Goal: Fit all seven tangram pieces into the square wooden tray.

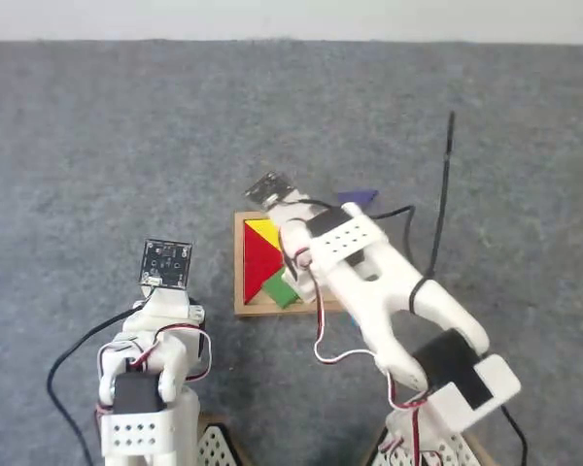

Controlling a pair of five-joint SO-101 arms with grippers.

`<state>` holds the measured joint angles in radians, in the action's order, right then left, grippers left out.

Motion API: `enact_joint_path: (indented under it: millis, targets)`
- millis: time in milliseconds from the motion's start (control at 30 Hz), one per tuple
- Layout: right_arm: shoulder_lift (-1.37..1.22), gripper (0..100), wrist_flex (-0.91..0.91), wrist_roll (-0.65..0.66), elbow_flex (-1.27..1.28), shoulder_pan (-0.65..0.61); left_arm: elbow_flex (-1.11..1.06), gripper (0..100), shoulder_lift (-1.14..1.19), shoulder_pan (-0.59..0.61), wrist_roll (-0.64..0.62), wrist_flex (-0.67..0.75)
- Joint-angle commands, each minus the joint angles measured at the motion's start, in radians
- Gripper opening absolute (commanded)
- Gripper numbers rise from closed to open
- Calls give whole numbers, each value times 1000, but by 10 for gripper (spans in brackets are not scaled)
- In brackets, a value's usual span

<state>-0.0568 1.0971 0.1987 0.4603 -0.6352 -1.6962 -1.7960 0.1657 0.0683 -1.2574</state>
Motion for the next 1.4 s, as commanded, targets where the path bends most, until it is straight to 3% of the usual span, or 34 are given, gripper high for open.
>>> enact_joint_path:
  millis: [0,267,533,933,1367]
  targets:
    - [-2,281,-33,-6,-55,-19,12,21,-20,-3,2,-3]
    - [53,281,-7,-23,-55,-7,12,21,-20,-3,2,-3]
    - [223,281,39,-74,-46,-147,12,21,-20,-3,2,-3]
    - [-84,281,-35,-101,-129,-179,12,21,-20,-3,2,-3]
    - [-90,281,-25,-98,-184,-79,12,21,-20,-3,2,-3]
